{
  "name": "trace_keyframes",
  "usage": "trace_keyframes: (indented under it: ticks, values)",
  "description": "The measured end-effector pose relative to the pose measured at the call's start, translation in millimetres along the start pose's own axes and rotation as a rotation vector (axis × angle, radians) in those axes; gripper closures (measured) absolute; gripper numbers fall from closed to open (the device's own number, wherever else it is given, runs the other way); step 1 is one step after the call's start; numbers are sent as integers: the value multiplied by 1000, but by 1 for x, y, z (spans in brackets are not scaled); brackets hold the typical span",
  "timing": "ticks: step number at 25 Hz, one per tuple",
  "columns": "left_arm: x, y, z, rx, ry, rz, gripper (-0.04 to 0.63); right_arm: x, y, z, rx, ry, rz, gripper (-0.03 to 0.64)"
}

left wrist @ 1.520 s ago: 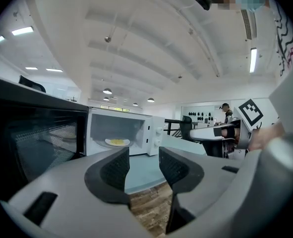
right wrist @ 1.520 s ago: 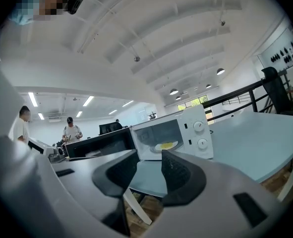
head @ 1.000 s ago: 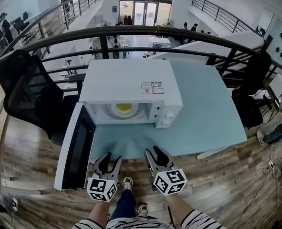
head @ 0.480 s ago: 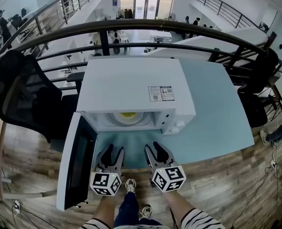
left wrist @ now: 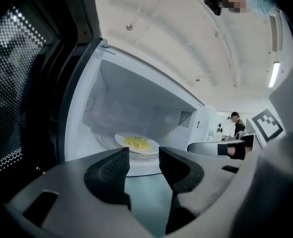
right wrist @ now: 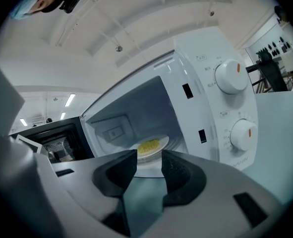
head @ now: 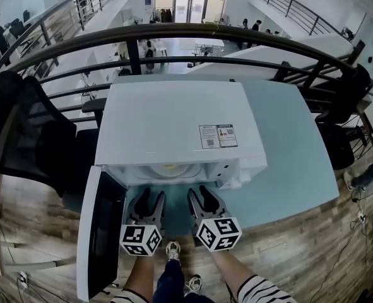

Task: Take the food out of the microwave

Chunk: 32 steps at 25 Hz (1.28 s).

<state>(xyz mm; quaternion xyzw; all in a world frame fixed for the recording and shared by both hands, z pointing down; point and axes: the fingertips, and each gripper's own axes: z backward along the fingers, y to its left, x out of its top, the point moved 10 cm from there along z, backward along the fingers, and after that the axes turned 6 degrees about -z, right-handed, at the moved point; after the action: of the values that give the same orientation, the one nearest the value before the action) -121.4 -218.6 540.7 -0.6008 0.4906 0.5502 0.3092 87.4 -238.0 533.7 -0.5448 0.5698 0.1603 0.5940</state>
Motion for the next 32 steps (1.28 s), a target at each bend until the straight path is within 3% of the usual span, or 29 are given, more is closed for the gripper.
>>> trace_keyframes:
  ticks: [11,32]
  values:
    - [16,30,-42,10,38,1,430,4,-2,-51,-44,-2,-38,468]
    - [25,47,-86,-25,204,35,405,16,-4,-101,-158,35,-32,466]
